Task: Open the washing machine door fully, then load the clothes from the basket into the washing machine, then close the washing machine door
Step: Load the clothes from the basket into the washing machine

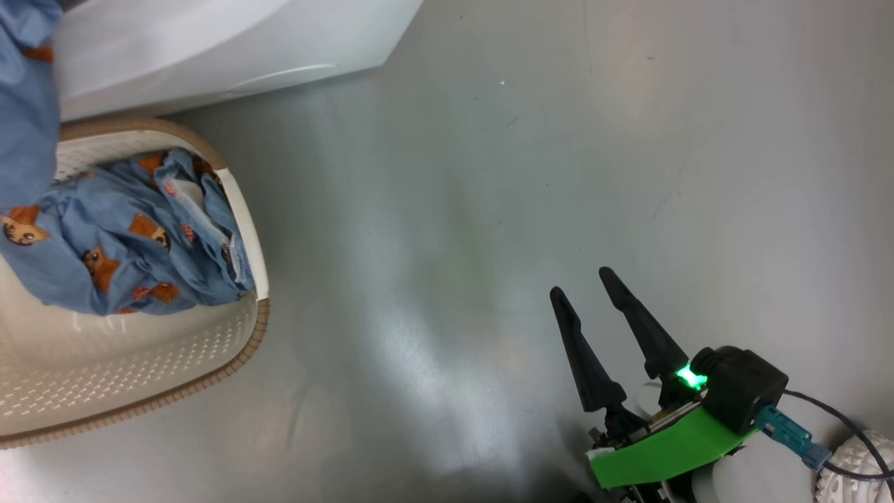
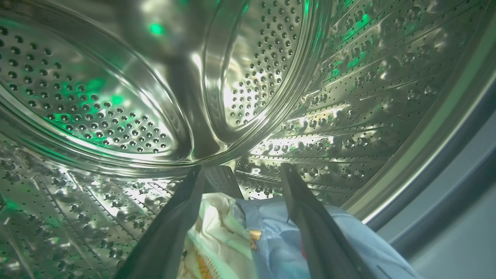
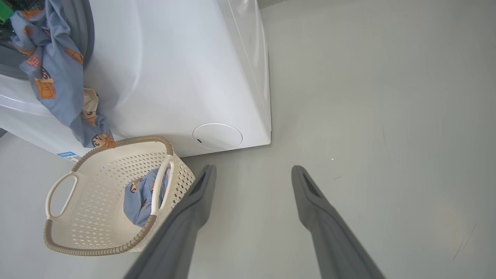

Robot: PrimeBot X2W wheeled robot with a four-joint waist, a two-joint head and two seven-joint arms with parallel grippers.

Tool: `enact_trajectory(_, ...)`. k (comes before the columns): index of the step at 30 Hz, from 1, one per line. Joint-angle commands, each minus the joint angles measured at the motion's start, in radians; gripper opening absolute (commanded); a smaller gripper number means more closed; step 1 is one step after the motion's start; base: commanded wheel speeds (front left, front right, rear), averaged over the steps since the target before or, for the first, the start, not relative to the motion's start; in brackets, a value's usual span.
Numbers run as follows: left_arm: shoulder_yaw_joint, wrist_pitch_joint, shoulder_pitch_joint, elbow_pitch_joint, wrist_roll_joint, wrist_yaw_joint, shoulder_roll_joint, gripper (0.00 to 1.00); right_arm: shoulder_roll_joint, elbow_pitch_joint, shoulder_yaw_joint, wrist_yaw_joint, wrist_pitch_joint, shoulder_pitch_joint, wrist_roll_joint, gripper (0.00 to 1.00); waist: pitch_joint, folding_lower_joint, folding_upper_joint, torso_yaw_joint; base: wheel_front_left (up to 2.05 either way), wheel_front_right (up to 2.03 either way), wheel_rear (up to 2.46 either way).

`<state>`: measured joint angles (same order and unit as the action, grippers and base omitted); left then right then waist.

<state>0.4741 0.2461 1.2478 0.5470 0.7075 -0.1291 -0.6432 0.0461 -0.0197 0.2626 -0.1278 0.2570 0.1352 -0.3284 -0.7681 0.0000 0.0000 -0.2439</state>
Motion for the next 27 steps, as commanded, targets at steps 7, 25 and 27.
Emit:
enact_trajectory(7,0.002,-0.018,-0.039,0.018,0.032,-0.001,-0.038,1.00,0.004,-0.003,0.010,-0.003,0.005,0.005,-0.012,1.00,0.020,0.0000,0.0000,0.015,0.00,0.00,0.00)
enact_trajectory(25,0.016,-0.006,-0.130,-0.019,0.070,0.009,-0.001,1.00,0.004,0.030,-0.029,-0.003,0.005,0.021,-0.004,1.00,0.085,0.0000,0.0000,0.077,0.00,0.00,0.00)
enact_trajectory(27,0.016,-0.003,-0.146,-0.032,0.072,0.014,0.003,1.00,0.004,0.035,-0.034,-0.003,0.005,0.021,-0.003,1.00,0.095,0.0000,0.0000,0.084,0.00,0.00,0.00)
